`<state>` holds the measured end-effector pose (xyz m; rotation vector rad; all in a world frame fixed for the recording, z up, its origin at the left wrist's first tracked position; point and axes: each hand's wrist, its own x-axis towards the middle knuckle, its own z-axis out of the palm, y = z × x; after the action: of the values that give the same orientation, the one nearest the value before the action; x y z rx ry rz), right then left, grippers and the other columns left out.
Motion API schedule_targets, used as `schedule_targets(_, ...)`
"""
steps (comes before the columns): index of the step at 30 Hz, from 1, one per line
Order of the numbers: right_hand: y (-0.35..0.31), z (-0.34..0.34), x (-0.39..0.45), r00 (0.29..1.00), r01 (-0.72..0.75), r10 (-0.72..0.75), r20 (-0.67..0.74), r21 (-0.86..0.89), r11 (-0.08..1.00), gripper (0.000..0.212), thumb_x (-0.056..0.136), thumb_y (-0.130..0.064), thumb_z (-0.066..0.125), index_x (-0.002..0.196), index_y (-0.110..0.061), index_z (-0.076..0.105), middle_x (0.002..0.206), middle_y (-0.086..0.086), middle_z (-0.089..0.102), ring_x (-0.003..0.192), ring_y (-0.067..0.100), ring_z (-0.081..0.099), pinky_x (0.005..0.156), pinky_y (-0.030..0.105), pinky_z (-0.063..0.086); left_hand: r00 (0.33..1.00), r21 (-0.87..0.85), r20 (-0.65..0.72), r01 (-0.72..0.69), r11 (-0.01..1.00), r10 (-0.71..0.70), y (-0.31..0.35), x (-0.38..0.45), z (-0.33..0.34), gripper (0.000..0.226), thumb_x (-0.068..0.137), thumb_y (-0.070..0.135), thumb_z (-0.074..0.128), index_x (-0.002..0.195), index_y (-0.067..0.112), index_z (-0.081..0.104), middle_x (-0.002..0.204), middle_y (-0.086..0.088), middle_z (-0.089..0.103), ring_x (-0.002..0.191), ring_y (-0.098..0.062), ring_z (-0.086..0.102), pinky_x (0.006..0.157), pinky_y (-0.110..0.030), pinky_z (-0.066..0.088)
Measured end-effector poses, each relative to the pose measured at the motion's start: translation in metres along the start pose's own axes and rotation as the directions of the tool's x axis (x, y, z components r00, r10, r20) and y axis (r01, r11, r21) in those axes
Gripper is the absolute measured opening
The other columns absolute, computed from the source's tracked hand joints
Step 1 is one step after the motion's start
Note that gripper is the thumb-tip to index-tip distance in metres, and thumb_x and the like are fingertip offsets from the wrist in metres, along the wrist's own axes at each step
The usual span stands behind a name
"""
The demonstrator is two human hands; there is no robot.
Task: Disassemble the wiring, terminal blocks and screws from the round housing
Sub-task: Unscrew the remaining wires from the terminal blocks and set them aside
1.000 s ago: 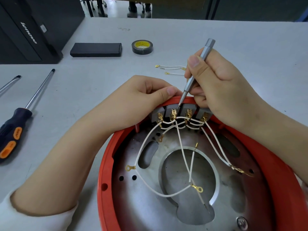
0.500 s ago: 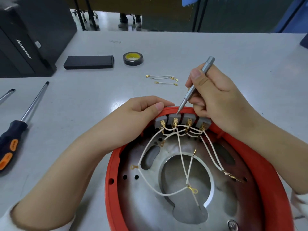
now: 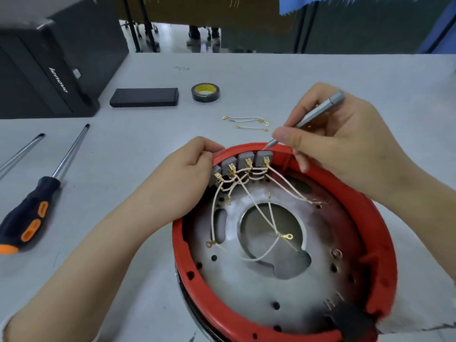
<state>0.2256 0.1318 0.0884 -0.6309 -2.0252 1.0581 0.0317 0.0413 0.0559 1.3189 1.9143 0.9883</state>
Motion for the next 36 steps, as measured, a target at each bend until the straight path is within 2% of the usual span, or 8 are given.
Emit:
schedule_targets(5,0.005,-0.003,-0.007,1.0,-0.016,0.017,0.015,-0.074,0.997,0.014,0.09,-0.019,0.065,0.084,-0.024,0.054,0.053,0.004,0.057,0.039,0.021,0.055,0.047,0.011,0.039,0.995,0.062,0.086,-0.054,0.997,0.049,0.005,0.005,-0.004,0.017,0.096,0.039,0.047,0.097,0.033,0.064,0.083,0.011,0.068,0.076,-0.005,0.062,0.069,-0.015,0.047)
schedule_targets(8,0.008,-0.001,-0.013,0.991,-0.077,0.088,0.097,-0.106,0.991,0.013,0.097,-0.02,0.056,0.101,-0.029,0.063,0.063,0.005,0.06,0.045,0.022,0.059,0.046,0.01,0.038,0.974,-0.147,0.225,0.017,0.989,0.017,0.007,0.016,-0.001,0.02,0.097,0.03,0.051,0.111,0.031,0.066,0.102,0.007,0.072,0.096,-0.011,0.067,0.097,-0.03,0.049)
schedule_targets(11,0.006,0.003,-0.012,0.984,-0.103,0.117,0.134,-0.106,0.989,0.014,0.098,-0.021,0.053,0.095,-0.019,0.067,0.062,0.005,0.06,0.045,0.022,0.058,0.044,0.013,0.038,0.949,-0.32,0.314,0.073,0.944,0.033,0.003,0.019,0.003,0.025,0.099,0.019,0.048,0.115,0.02,0.067,0.107,-0.005,0.073,0.105,-0.024,0.068,0.102,-0.046,0.047)
schedule_targets(18,-0.004,0.017,0.02,0.93,-0.176,0.097,0.353,0.197,0.965,0.028,0.097,-0.03,0.044,0.084,-0.009,0.057,0.047,0.003,0.045,0.036,0.019,0.029,0.035,0.023,0.024,0.924,-0.331,0.351,-0.025,0.943,0.148,0.0,0.023,0.007,0.025,0.1,0.031,0.048,0.109,0.023,0.07,0.113,-0.024,0.065,0.099,-0.027,0.061,0.098,-0.042,0.043)
schedule_targets(22,0.001,0.027,0.032,0.906,-0.231,0.134,0.402,0.204,0.951,0.031,0.089,-0.038,0.048,0.073,-0.011,0.043,0.041,0.002,0.041,0.034,0.021,0.023,0.034,0.019,0.022,0.89,-0.24,0.41,-0.104,0.965,0.198,0.009,0.027,0.012,0.024,0.098,0.033,0.052,0.09,0.029,0.074,0.104,-0.002,0.073,0.104,-0.015,0.066,0.1,-0.034,0.048)
schedule_targets(25,0.008,0.028,0.029,0.921,-0.247,0.147,0.361,0.247,0.937,0.033,0.091,-0.036,0.049,0.07,-0.012,0.044,0.04,0.001,0.039,0.034,0.018,0.025,0.034,0.016,0.022,0.899,-0.226,0.396,-0.102,0.969,0.187,0.012,0.03,0.013,0.028,0.098,0.029,0.051,0.084,0.028,0.074,0.088,0.004,0.075,0.086,-0.01,0.068,0.088,-0.023,0.053)
schedule_targets(32,0.009,0.026,0.025,0.944,-0.254,0.185,0.272,0.243,0.936,0.036,0.096,-0.035,0.048,0.066,-0.016,0.046,0.038,0.002,0.038,0.033,0.018,0.025,0.035,0.016,0.022,0.904,-0.133,0.406,-0.086,0.987,0.133,0.007,0.006,-0.009,0.029,0.094,0.044,0.053,0.118,0.033,0.064,0.107,0.014,0.071,0.102,-0.003,0.066,0.097,-0.03,0.047)
schedule_targets(36,0.007,0.028,0.024,0.949,-0.289,0.235,0.209,0.284,0.914,0.037,0.096,-0.029,0.054,0.062,-0.016,0.047,0.038,0.001,0.035,0.032,0.012,0.024,0.035,0.014,0.023,0.928,-0.109,0.31,-0.184,0.977,0.209,0.003,-0.001,0.002,0.027,0.101,0.032,0.04,0.119,0.031,0.06,0.111,0.016,0.068,0.108,-0.001,0.061,0.102,-0.028,0.044)
